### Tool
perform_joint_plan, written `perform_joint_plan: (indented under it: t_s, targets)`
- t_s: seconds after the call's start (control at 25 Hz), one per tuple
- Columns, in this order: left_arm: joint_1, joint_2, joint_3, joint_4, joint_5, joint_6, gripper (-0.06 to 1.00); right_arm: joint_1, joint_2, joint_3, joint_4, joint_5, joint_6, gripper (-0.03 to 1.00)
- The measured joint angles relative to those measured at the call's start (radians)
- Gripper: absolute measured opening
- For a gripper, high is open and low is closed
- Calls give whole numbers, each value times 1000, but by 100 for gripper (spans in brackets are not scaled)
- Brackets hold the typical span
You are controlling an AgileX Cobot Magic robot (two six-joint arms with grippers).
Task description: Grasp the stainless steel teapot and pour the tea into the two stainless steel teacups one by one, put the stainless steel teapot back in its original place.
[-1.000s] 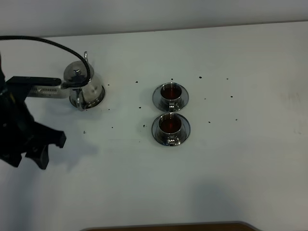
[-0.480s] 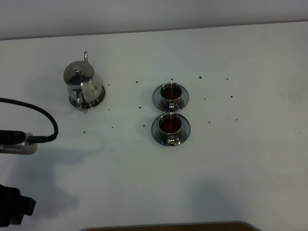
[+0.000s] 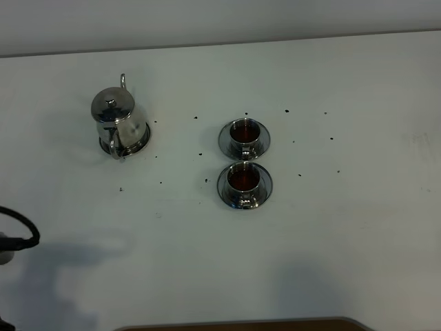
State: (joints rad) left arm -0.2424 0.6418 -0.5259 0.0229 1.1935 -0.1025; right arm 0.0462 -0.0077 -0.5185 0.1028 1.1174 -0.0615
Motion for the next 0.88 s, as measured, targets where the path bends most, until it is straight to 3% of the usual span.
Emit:
perform_joint_plan:
  t_s: [0.88]
  targets:
    - [0,-605,11,28,2,43,54,0,0,0,0,0,0,48]
